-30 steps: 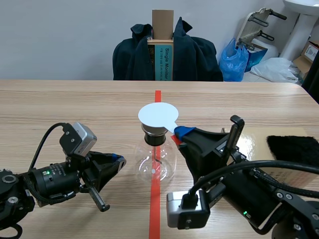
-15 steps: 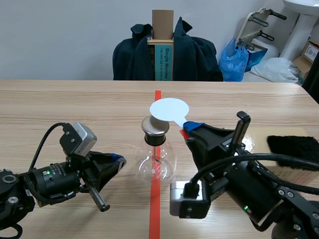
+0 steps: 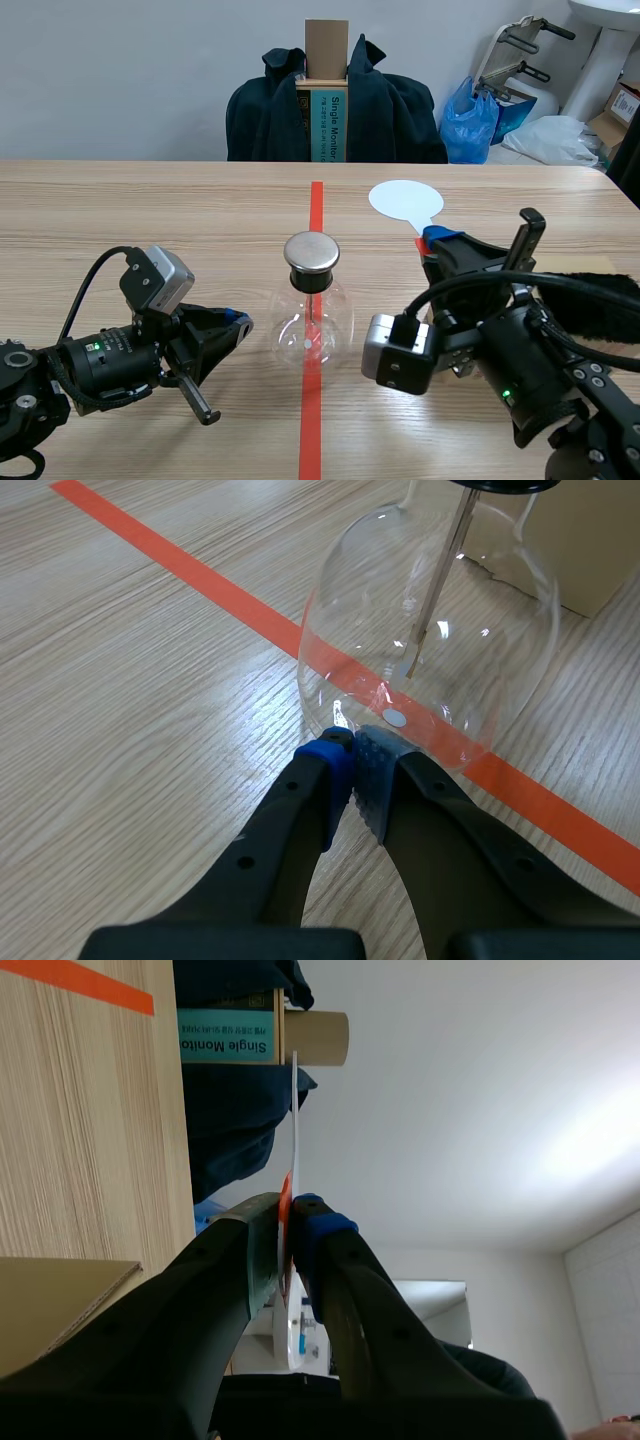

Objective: Do the electroscope experiment.
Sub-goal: 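Move the plate toward and away from the electroscope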

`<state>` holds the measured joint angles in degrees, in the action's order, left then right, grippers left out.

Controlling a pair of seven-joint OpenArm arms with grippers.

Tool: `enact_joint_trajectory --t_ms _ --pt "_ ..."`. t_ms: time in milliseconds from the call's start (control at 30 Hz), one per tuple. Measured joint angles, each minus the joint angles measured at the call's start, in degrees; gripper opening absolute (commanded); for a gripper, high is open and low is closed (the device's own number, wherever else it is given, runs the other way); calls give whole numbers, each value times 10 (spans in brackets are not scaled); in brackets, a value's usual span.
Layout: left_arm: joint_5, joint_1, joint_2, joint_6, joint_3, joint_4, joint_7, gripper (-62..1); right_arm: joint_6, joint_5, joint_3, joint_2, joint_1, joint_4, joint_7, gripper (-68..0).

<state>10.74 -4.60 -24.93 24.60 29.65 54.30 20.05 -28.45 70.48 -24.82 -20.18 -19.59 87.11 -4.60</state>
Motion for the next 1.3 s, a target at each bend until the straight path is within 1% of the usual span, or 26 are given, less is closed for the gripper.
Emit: enact_joint_trajectory --t_ms 133,233,333,633,800,1000,1300 --pt "0 0 0 0 0 0 0 -590 0 0 0 0 0 0 1 -667" --pt "0 0 0 0 0 0 0 -590 0 0 0 0 0 0 -19 -667" --pt "0 0 0 0 0 0 0 -590 0 0 0 0 0 0 -49 -667" --pt "0 0 0 0 0 0 0 -590 0 0 0 0 0 0 -181 -667" --pt "0 0 0 0 0 0 0 -590 0 0 0 0 0 0 -222 -667" --pt "0 0 0 0 0 0 0 -590 0 1 0 0 0 0 -244 -667" --pt "0 0 0 0 0 0 0 -590 0 0 0 0 -1 0 -246 -667"
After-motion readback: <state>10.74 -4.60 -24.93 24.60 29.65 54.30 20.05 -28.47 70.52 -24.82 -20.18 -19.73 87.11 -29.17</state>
